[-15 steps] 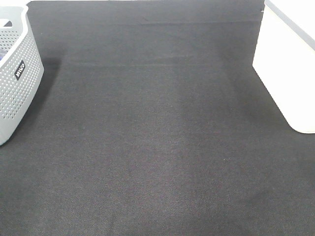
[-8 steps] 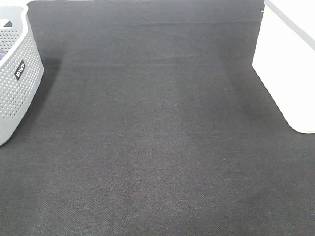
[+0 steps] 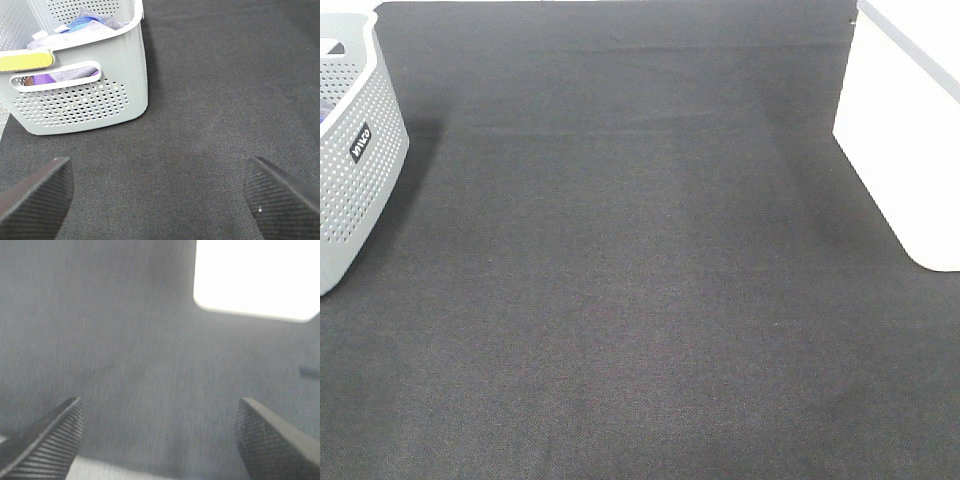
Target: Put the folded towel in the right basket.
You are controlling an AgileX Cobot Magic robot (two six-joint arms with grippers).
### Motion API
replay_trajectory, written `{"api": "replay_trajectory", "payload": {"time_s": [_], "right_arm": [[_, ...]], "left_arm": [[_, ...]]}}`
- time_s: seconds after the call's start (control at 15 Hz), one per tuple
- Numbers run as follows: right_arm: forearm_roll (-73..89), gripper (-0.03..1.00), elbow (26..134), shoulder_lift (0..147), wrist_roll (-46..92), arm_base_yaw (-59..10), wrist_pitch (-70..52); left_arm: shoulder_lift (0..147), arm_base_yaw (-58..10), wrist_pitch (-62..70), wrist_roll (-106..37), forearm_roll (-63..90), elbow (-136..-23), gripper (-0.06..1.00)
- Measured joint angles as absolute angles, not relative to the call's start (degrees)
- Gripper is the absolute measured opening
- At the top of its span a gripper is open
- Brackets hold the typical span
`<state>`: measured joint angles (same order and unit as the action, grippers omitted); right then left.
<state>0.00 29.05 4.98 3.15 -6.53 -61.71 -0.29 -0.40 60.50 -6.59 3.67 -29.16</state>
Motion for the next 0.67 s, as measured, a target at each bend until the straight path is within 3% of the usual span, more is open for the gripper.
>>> {"api": "replay_trajectory", "payload": {"time_s": [0.67], "right_arm": [[-0.46, 0.78, 28.99, 2.29, 3.15, -6.53, -61.42]], "left_arm": [[-0.29, -0.4, 60.5, -6.59, 3.67, -29.16, 0.87]]}}
